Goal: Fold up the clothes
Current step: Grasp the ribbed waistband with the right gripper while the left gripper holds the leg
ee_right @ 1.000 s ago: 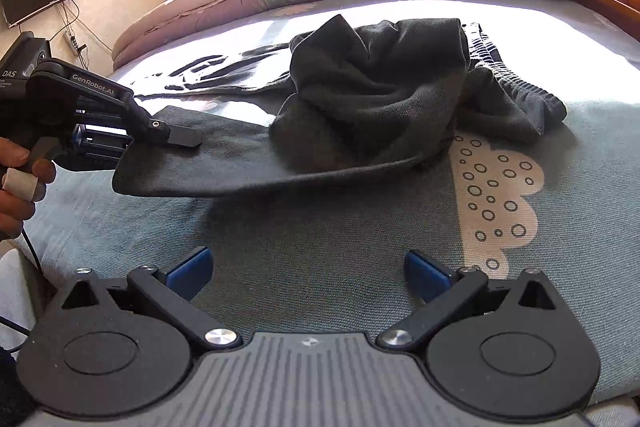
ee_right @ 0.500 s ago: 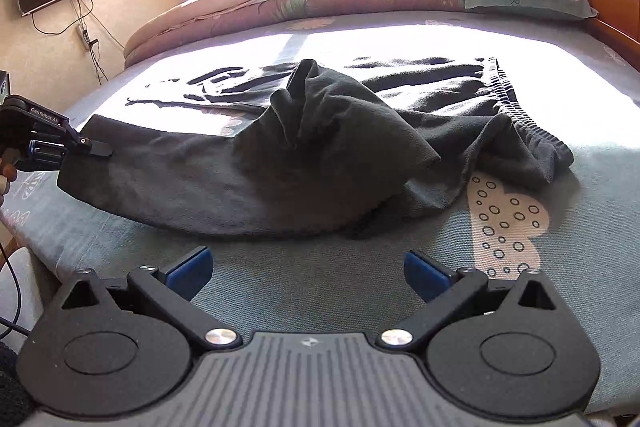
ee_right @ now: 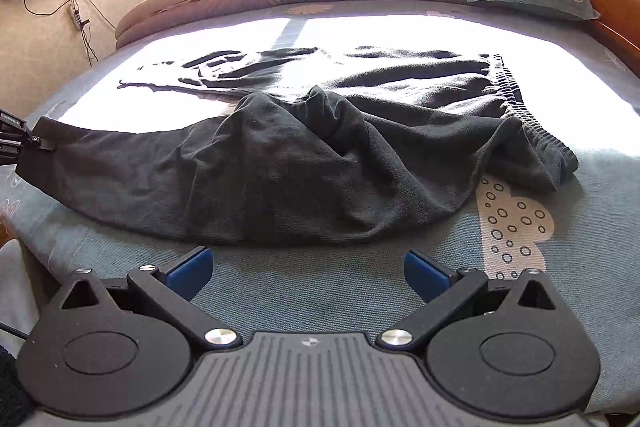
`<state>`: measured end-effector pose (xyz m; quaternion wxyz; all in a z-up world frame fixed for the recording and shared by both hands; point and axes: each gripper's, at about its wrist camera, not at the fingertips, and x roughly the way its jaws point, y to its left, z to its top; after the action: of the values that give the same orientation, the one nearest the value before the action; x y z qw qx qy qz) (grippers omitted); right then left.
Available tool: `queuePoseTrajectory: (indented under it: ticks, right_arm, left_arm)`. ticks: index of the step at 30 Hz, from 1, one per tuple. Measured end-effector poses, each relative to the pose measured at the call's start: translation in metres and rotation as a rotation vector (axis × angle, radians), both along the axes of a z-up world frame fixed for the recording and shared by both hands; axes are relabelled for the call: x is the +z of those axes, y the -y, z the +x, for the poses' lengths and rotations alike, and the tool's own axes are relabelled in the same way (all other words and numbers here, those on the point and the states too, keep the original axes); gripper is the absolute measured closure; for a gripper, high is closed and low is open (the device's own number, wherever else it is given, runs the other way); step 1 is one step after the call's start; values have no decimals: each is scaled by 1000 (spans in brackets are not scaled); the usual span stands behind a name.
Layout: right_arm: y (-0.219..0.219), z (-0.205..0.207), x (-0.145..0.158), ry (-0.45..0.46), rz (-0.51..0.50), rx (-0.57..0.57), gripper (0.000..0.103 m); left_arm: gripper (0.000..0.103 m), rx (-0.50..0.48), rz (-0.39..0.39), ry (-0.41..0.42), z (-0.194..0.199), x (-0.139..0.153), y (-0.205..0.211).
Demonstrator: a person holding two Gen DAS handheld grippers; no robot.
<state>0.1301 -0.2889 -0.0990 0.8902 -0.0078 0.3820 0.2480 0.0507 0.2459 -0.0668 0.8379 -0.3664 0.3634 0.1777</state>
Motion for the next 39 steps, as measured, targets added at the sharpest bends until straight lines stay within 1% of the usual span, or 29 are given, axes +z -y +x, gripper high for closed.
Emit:
queuePoseTrajectory:
  ticks: [3, 6, 9, 12, 17, 19, 24, 27, 30, 32, 33, 34, 35, 36, 38, 39]
  right_arm:
    - [-3, 4, -1, -12, -4, -7, 0]
    - [-8, 6, -1, -16, -15, -5, 0]
    - [-11, 10, 0, -24, -12, -8, 0]
    - [-10, 14, 1, -40, 9, -24, 0]
    - [13, 32, -3, -84, 109, -138, 0]
    - [32, 45, -8, -101, 176, -215, 0]
    - [73, 77, -30, -173, 326, -360, 2]
    - [95, 90, -40, -166, 405, -422, 6]
    - [117, 106, -45, -149, 469, -504, 14]
    - [130, 115, -49, -139, 518, -555, 23]
    - [136, 119, -52, -135, 541, -581, 24]
    - [140, 121, -53, -129, 557, -599, 28]
    - [143, 123, -55, -123, 566, -622, 33]
    - [146, 125, -56, -120, 568, -633, 35]
    - [151, 128, -59, -105, 561, -645, 46]
    - [153, 130, -61, -100, 555, -648, 49]
  left_arm:
    - [101, 37, 22, -11, -9, 1, -17]
    - [101, 62, 18, -22, -16, -1, -32]
    - [101, 87, 46, -42, -21, -1, -45]
    - [101, 119, 33, -56, -27, -6, -59]
    - [101, 165, 11, -74, -31, -18, -75]
    - [100, 171, 8, -87, -29, -22, -78]
    - [100, 177, 13, -110, -23, -29, -83]
    - [100, 178, 14, -121, -20, -30, -84]
    - [100, 172, 18, -137, -15, -32, -83]
    - [100, 168, 22, -143, -12, -33, -82]
    - [100, 168, 23, -144, -11, -34, -82]
    - [100, 168, 24, -147, -11, -34, -81]
    - [100, 168, 23, -149, -10, -35, -82]
    - [100, 168, 21, -151, -10, -35, -82]
    - [100, 165, 12, -151, -10, -37, -82]
    - [100, 167, 6, -150, -10, -38, -83]
